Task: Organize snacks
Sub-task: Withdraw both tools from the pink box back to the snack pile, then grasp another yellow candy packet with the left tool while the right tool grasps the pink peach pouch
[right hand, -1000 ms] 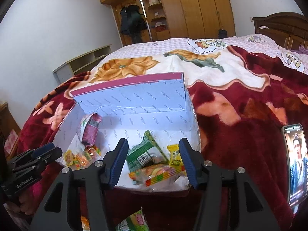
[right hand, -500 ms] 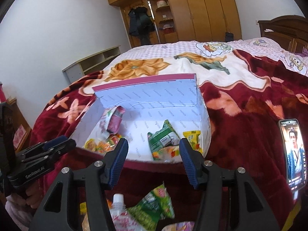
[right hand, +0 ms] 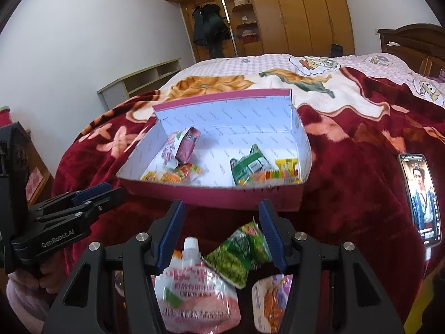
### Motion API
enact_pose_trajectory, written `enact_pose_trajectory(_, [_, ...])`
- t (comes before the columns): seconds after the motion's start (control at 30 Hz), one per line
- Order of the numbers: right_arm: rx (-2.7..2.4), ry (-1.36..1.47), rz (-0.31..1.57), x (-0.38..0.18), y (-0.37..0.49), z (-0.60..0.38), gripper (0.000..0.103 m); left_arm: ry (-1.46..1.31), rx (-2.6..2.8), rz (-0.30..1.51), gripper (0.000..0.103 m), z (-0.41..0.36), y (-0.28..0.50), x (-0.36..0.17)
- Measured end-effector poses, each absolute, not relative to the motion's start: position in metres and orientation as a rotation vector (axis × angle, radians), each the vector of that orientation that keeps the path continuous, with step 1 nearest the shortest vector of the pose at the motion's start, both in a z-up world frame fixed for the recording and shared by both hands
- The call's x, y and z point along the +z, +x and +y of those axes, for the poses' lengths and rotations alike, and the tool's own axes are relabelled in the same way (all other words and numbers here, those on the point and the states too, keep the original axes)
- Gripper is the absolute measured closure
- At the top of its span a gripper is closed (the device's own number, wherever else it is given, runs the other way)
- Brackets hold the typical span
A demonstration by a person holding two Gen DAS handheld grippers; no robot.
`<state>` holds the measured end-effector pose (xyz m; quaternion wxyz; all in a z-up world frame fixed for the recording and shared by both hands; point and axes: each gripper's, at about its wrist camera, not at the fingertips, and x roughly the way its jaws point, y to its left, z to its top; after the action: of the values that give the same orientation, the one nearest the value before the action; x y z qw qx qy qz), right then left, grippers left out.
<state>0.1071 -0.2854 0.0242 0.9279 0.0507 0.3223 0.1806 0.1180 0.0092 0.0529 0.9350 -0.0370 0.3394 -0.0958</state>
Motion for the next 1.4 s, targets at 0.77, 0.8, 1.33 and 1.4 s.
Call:
enact_pose_trajectory(0.77, [0.403,0.146,0.697,0.002,0.062,-0.288,0.046,-0.048,-0.276,0.784,0.059,-0.003,0.076,0.020])
enact_pose_trajectory(0.8, [0.405,0.146,0.696,0.002,0.061,-0.288,0.046,-0.045,-0.278,0.787,0.059,-0.004,0.075,0.019])
enact_pose_trajectory(1.33, [0.429,0.147,0.691,0.000,0.054,-0.285,0.046,-0.004,-0.230,0.782,0.060,-0.012,0.079,-0.001])
enact_pose_trajectory(1.4, [0.431,0.148,0.692,-0.001,0.053,-0.285,0.046,-0.002,-0.216,0.776,0.061,-0.013,0.081,-0.003])
